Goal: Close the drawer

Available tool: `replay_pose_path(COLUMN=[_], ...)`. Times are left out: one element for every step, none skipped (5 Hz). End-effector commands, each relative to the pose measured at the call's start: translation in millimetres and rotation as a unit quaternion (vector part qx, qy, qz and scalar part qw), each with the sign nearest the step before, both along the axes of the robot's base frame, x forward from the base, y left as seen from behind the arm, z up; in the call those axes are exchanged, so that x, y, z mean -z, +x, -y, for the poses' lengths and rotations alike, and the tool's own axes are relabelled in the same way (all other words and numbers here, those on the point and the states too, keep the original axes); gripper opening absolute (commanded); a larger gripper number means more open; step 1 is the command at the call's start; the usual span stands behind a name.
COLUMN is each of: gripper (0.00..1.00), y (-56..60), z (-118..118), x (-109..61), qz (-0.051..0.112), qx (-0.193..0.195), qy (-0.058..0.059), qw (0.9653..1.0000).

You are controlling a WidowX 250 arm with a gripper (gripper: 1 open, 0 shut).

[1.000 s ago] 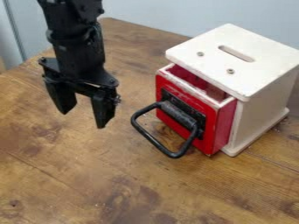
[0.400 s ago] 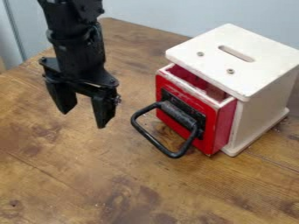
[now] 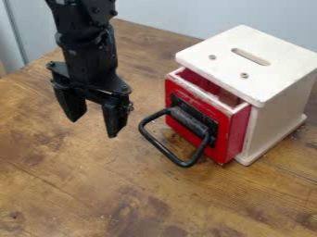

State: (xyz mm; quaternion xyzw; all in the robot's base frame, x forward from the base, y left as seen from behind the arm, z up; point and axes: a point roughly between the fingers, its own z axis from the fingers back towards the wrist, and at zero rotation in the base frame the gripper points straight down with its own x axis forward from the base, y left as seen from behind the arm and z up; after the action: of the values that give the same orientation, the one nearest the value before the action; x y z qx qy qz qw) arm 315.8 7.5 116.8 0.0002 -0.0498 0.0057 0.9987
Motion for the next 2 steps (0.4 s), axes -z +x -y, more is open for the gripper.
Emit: replay_pose_path(gripper=[1.00, 1.00], y=[1.5, 1.6], z=[-0.7, -4.6], x=[-16.2, -14.2], qz=[0.030, 0.028], qx=[0.002, -0.003], qy=[0.001, 0.001], qw=[0.9996, 0.9996])
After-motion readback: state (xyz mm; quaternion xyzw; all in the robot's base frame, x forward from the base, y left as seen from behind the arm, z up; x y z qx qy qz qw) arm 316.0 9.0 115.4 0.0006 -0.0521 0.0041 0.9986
